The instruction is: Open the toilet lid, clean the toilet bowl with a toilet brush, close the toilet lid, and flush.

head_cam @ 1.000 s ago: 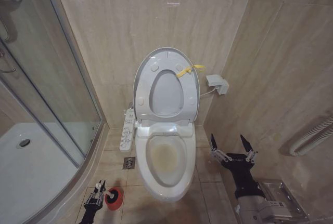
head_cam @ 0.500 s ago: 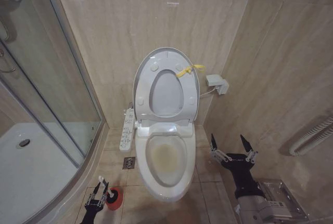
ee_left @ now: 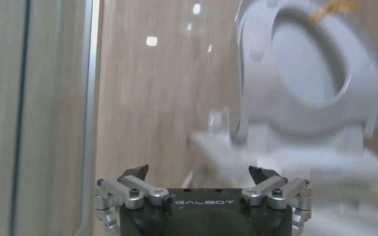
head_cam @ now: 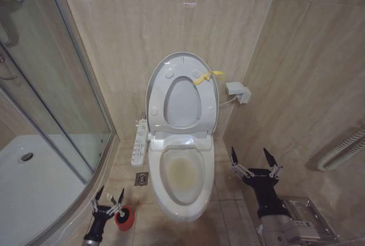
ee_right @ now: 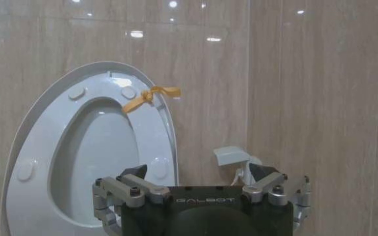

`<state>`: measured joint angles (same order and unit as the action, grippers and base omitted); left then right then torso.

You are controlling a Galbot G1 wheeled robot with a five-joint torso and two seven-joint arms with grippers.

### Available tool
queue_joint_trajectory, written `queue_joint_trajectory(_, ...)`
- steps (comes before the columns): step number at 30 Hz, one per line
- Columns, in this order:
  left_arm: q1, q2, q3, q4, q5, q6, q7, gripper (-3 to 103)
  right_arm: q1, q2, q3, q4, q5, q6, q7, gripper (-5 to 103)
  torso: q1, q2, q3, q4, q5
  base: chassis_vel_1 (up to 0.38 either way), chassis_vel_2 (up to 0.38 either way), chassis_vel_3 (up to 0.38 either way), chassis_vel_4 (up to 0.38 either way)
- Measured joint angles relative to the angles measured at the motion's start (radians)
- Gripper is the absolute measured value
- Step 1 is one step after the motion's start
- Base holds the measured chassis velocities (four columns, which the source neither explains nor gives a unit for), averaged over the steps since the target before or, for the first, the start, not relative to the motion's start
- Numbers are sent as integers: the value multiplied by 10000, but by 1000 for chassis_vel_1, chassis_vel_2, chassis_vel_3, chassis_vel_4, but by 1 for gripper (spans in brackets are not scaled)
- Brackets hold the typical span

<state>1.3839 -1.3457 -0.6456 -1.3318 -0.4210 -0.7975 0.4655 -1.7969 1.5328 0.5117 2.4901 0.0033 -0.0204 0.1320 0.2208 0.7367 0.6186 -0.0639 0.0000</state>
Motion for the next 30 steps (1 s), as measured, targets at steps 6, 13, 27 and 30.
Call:
queue_joint_trajectory(6,997,-46,115,-3064,243,749,-1363,100,0,0,1,0,0,0,1,100,-1,0,0,1,2,0,0,0,0)
queue_joint_trajectory(13,1657,56,166,-6021,646,2316,-3705,100,0,1,0,0,0,0,1,100,-1,0,0,-2,1,0,0,0,0)
queue_joint_trajectory(27,3665,276,-307,-10538,544,7782,-7598,100,0,1,0,0,0,0,1,100,-1,1,0,0,0,0,0,0,0)
queue_joint_trajectory(30,3955,263,-258,-10879,716,8077,-7554,100,0,0,0,0,0,0,1,100,-1,1,0,0,0,0,0,0,0)
